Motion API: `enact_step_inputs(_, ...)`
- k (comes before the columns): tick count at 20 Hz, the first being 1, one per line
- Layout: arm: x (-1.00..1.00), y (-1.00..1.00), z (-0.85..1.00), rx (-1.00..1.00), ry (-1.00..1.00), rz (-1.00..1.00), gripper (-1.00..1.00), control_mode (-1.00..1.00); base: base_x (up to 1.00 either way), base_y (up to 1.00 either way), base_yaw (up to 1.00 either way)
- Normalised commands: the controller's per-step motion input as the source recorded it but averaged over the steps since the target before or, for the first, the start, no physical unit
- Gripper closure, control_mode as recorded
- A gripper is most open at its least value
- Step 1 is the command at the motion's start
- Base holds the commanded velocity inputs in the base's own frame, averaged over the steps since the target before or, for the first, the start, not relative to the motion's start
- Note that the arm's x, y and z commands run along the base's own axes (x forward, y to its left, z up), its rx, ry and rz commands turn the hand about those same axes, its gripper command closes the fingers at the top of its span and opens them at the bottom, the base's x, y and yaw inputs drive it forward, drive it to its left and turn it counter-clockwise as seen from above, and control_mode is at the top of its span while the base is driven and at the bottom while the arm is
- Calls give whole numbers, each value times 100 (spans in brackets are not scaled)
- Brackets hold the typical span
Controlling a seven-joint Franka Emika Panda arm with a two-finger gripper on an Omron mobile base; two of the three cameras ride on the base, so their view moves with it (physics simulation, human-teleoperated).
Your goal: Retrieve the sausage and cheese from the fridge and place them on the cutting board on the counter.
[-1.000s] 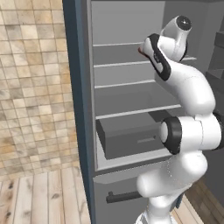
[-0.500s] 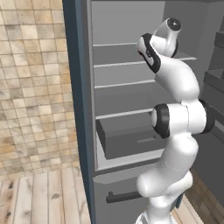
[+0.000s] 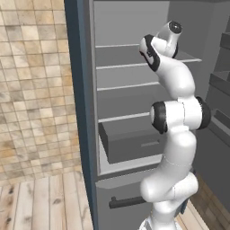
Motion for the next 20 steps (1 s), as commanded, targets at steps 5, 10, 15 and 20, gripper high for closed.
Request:
enact_step_inputs(5,31,-3,-1,4,1,0,-100,-100,0,0,0)
enact_step_inputs(10,3,-1,-2,3,0,0,-100,-100,0,0,0)
enact_step_inputs(15,0,0,-10,1,0,0,-100,-100,0,0,0)
enact_step_inputs(20,0,0,-9,0,0,0,-100,-100,0,0,0)
